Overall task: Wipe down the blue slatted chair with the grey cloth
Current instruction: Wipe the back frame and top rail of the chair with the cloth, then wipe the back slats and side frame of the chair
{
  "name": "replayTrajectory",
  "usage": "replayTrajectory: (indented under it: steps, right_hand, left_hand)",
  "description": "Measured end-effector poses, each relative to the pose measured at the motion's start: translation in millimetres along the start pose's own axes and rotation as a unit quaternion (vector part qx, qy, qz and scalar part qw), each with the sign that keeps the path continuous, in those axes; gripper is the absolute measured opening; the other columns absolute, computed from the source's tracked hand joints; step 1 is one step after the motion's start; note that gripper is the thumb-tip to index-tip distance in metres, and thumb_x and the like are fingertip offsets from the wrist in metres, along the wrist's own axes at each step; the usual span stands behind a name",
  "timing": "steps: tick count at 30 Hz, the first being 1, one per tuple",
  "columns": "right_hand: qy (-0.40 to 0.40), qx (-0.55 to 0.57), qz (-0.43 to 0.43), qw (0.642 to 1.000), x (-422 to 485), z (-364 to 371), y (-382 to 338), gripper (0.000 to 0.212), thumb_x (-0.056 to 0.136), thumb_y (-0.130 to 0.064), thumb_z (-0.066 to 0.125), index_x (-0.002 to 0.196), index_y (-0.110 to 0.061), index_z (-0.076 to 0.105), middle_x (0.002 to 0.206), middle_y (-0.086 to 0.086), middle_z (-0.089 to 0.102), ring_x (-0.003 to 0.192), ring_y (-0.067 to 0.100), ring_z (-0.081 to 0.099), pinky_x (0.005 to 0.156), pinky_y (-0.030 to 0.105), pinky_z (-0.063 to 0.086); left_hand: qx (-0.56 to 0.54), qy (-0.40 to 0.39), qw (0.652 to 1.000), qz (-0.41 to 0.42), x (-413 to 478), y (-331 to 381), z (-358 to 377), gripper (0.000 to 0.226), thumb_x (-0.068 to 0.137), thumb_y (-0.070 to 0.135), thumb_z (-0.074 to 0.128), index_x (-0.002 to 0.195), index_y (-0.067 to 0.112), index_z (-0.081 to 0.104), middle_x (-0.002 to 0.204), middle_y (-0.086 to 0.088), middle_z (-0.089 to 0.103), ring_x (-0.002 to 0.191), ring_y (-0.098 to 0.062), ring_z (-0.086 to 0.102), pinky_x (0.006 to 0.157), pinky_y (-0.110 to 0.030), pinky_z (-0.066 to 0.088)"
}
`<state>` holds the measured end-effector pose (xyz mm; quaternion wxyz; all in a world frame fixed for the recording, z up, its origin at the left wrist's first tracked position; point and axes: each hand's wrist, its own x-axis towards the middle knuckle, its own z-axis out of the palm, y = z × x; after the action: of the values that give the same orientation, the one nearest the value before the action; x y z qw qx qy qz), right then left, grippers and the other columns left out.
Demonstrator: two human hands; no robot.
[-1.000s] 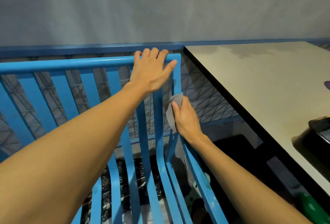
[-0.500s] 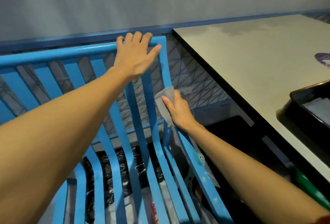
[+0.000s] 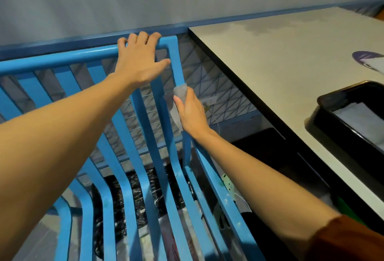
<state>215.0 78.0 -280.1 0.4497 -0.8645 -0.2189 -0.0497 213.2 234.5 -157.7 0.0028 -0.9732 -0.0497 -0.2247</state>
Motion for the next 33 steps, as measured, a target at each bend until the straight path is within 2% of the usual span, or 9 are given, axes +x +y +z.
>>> replayTrajectory:
  steps: [4,7,9,11,13,17,23,29,33]
  right_hand:
    - [-0.015,-0.035,0.011,0.999,-18.2,-1.0,8.0,0.04,0.102,-0.035,0.043,0.127,-0.003,0.043,0.115,0.018,0.058,0.099,0.035,0.058,0.077,0.044,0.046]
    - [-0.027,-0.045,0.012,0.999,-36.4,-4.6,13.0,0.038,0.103,-0.036,0.041,0.125,-0.005,0.043,0.117,0.016,0.055,0.099,0.032,0.056,0.077,0.042,0.046]
    - [-0.041,-0.055,0.024,0.997,-49.8,-8.6,17.8,0.038,0.103,-0.037,0.04,0.124,-0.005,0.043,0.117,0.016,0.055,0.1,0.032,0.056,0.079,0.043,0.047]
    - [-0.071,-0.072,0.05,0.994,-59.2,-13.4,20.3,0.039,0.103,-0.039,0.039,0.122,-0.005,0.043,0.115,0.019,0.057,0.1,0.035,0.057,0.079,0.045,0.047]
    - [-0.106,-0.082,0.074,0.988,-65.7,-19.3,20.9,0.039,0.103,-0.04,0.038,0.118,-0.004,0.042,0.113,0.023,0.06,0.098,0.04,0.057,0.076,0.046,0.047]
    - [-0.156,-0.058,0.109,0.98,-77.2,-27.9,23.1,0.043,0.103,-0.042,0.038,0.121,-0.003,0.039,0.117,0.029,0.058,0.103,0.045,0.056,0.076,0.044,0.046]
    - [-0.202,-0.059,0.135,0.968,-108.2,-39.5,30.9,0.045,0.102,-0.041,0.039,0.125,-0.002,0.038,0.123,0.029,0.056,0.111,0.044,0.053,0.074,0.038,0.038]
    - [-0.22,-0.093,0.144,0.96,-131.1,-49.1,31.1,0.046,0.103,-0.041,0.038,0.128,-0.003,0.037,0.12,0.027,0.058,0.105,0.043,0.056,0.075,0.04,0.042]
    - [-0.232,-0.139,0.149,0.951,-160.2,-60.7,28.1,0.045,0.103,-0.041,0.037,0.128,-0.003,0.037,0.12,0.027,0.057,0.105,0.044,0.056,0.071,0.038,0.038]
  left_hand:
    - [0.011,0.009,1.0,0.021,-1.6,0.2,4.5,0.071,0.087,0.052,0.055,0.144,0.017,0.031,0.141,-0.013,0.04,0.129,-0.036,0.035,0.109,-0.055,0.021]
    - [0.041,-0.01,0.998,0.055,-7.2,-1.9,3.8,0.083,0.089,0.049,0.055,0.153,0.017,0.014,0.162,-0.007,0.01,0.149,-0.031,0.005,0.116,-0.057,0.005]
    - [0.065,-0.024,0.989,0.128,-26.9,8.4,10.1,0.08,0.091,0.039,0.055,0.155,0.018,0.012,0.164,-0.004,-0.002,0.15,-0.027,-0.007,0.117,-0.058,-0.002]
    - [0.082,-0.071,0.975,0.194,-59.4,24.3,22.9,0.079,0.09,0.023,0.054,0.156,0.02,0.009,0.164,-0.001,-0.003,0.15,-0.023,-0.011,0.118,-0.056,-0.003]
    - [0.102,-0.139,0.961,0.216,-93.2,36.9,35.6,0.086,0.088,0.009,0.05,0.156,0.021,-0.001,0.163,0.002,-0.009,0.149,-0.022,-0.015,0.118,-0.053,-0.006]
    - [0.092,-0.197,0.958,0.189,-132.5,49.3,49.1,0.092,0.085,0.0,0.045,0.155,0.021,-0.01,0.16,0.006,-0.024,0.148,-0.025,-0.02,0.117,-0.057,-0.004]
    - [0.094,-0.251,0.95,0.16,-165.7,73.0,46.0,0.092,0.09,0.006,0.046,0.153,0.023,-0.019,0.158,0.006,-0.029,0.146,-0.029,-0.024,0.117,-0.06,0.0]
    - [0.082,-0.283,0.946,0.134,-188.7,85.7,44.8,0.092,0.094,0.015,0.05,0.152,0.025,-0.02,0.158,0.007,-0.028,0.146,-0.031,-0.023,0.116,-0.06,0.001]
    - [0.085,-0.314,0.939,0.113,-191.8,93.8,38.3,0.089,0.095,0.019,0.05,0.153,0.023,-0.018,0.159,0.007,-0.026,0.148,-0.031,-0.019,0.117,-0.06,0.005]
